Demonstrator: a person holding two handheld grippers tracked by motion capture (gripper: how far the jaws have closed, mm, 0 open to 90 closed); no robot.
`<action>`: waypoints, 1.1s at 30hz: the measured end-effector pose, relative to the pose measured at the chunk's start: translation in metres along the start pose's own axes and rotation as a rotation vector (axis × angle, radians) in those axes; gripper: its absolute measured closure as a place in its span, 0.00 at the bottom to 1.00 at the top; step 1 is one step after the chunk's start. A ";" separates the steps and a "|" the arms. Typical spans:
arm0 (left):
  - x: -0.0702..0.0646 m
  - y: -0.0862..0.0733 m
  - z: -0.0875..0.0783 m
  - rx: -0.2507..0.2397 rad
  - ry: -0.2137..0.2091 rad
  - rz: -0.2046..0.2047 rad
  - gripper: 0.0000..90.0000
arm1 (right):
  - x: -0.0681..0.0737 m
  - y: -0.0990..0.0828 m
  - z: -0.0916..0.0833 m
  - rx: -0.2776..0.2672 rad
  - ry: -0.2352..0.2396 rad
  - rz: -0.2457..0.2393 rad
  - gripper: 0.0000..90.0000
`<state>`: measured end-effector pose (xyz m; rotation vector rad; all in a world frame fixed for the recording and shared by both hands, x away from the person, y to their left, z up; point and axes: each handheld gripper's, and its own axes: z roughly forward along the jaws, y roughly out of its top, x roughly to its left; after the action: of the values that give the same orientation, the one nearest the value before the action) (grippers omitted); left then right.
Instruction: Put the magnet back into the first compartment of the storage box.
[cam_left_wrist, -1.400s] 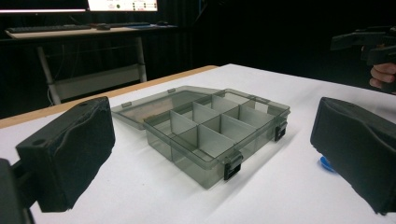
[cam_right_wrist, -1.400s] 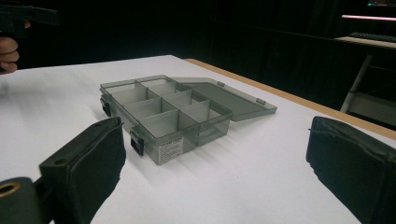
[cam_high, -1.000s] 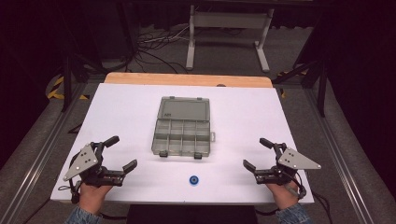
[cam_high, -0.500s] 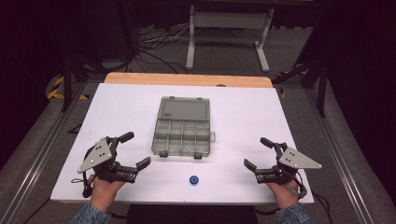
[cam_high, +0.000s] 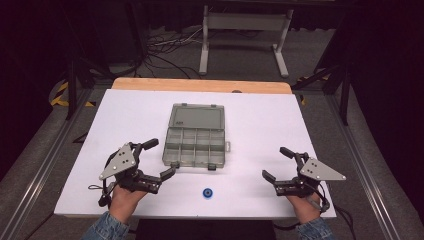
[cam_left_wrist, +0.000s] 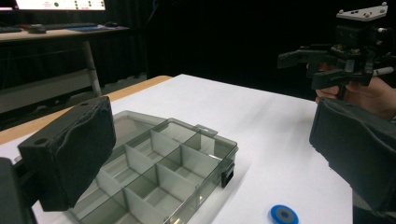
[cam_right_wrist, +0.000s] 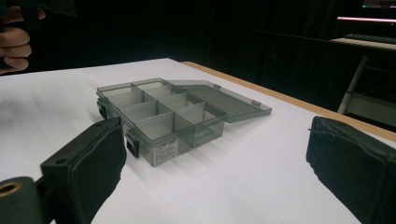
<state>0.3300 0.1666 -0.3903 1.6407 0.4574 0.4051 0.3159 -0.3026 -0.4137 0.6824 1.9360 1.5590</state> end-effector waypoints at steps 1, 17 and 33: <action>-0.001 0.001 0.002 0.000 -0.005 -0.001 0.01 | 0.000 0.000 0.000 -0.001 -0.001 0.001 0.06; -0.015 0.007 0.039 -0.009 -0.059 0.031 0.01 | -0.003 0.000 -0.002 -0.003 -0.001 0.007 0.06; -0.023 0.012 0.064 0.057 -0.094 0.041 0.03 | -0.004 0.002 -0.004 -0.015 -0.013 0.004 0.03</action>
<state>0.3437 0.0993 -0.3857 1.7186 0.3685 0.3461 0.3163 -0.3080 -0.4106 0.6893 1.9128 1.5660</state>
